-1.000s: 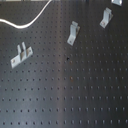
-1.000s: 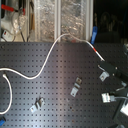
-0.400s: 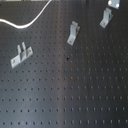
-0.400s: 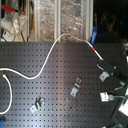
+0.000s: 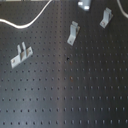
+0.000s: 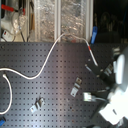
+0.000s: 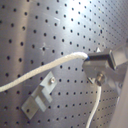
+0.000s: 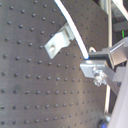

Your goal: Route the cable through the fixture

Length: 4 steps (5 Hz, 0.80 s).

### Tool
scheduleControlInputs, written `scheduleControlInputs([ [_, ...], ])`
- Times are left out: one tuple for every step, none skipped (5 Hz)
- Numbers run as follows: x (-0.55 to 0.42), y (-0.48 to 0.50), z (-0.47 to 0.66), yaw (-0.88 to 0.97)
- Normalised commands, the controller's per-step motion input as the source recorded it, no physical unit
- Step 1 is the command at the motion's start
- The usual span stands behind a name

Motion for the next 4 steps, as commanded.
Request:
scheduleControlInputs([
  [0.047,0.522,0.05,0.11],
  [0.143,-0.042,0.19,0.00],
  [0.484,-0.173,0.53,0.00],
  [-0.083,0.002,0.00,0.27],
])
